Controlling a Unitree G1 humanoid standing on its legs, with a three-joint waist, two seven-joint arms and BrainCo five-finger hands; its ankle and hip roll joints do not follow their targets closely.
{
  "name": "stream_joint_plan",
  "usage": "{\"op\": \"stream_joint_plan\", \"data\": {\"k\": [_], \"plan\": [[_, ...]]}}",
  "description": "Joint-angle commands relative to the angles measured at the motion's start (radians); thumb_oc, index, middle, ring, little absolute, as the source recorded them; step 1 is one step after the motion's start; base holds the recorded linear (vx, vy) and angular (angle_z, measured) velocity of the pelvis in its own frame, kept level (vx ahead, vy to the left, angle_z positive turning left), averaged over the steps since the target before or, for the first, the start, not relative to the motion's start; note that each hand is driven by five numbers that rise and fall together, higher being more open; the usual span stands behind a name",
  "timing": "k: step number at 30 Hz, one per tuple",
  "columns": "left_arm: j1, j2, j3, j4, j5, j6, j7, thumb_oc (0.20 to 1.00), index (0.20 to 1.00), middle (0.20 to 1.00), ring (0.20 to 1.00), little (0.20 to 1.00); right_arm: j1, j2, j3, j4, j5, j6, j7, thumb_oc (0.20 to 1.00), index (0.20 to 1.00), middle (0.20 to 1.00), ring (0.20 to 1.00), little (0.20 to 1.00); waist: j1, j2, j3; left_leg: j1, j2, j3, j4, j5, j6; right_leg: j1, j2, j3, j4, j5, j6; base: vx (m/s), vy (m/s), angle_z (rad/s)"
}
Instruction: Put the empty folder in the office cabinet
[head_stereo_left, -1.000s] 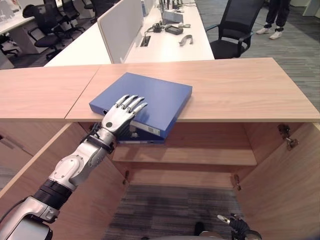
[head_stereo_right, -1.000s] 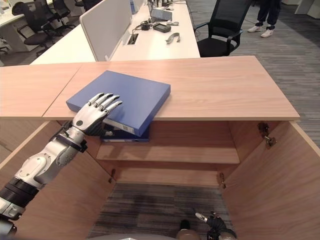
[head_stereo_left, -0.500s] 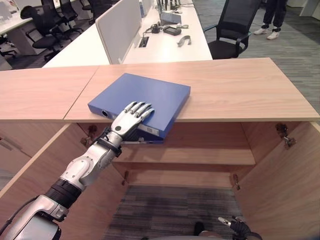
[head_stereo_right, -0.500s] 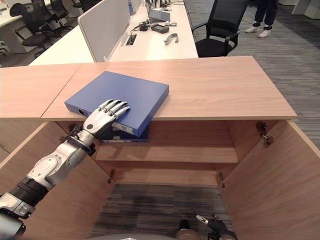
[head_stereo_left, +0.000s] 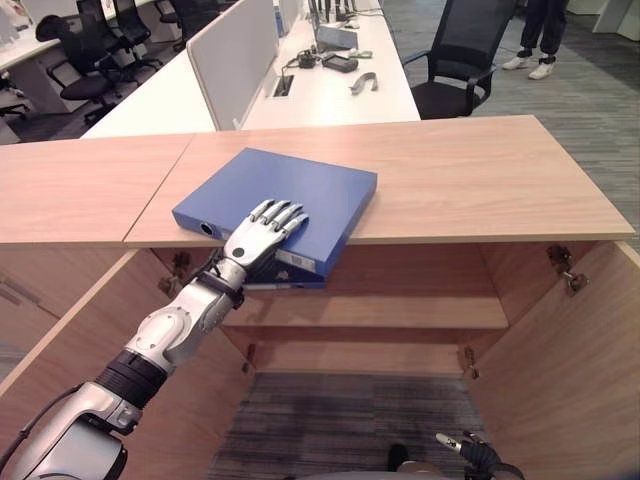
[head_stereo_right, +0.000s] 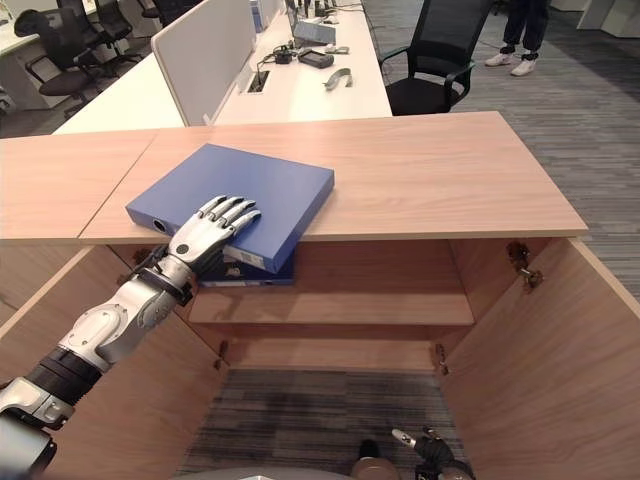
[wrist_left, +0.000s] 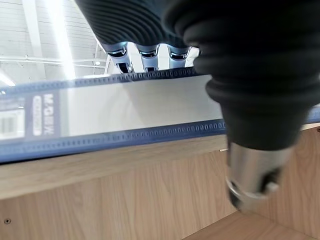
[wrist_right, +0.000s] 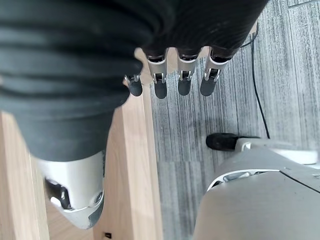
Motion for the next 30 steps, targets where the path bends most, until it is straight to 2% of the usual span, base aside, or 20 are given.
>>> {"op": "stream_joint_plan", "data": {"k": [1,11,30], "plan": [[-0.159,0.021,-0.012,0.048,0.006,0.012,0.019,0.2,0.2,0.2,0.2,0.2,-0.053,0.004,-0.003,0.017,0.032,-0.017,-0.013,1.0,1.0,1.0,1.0,1.0,-0.006,-0.035,0.027,0.005,0.062,0.069,0.013,0.047,-0.069,0.127,-0.01,0.019,0.009,-0.157,0.063,0.0,0.0,0.0],[-0.132,0.006,0.023,0.038,-0.026,0.019,0.027,0.2,0.2,0.2,0.2,0.2,-0.049,0.01,-0.01,0.012,0.04,-0.018,-0.019,1.0,1.0,1.0,1.0,1.0,-0.005,-0.041,0.026,0.007,0.063,0.074,0.012,0.046,-0.068,0.13,-0.011,0.019,0.009,-0.157,0.064,0.0,0.0,0.0],[-0.117,0.025,0.11,-0.017,-0.084,0.03,0.058,0.2,0.2,0.2,0.2,0.2,-0.051,0.021,-0.014,0.009,0.055,-0.018,-0.023,1.0,1.0,1.0,1.0,1.0,0.004,-0.045,0.019,0.015,0.06,0.074,0.014,0.044,-0.068,0.143,-0.012,0.02,0.011,-0.162,0.061,0.0,0.0,0.0]]}}
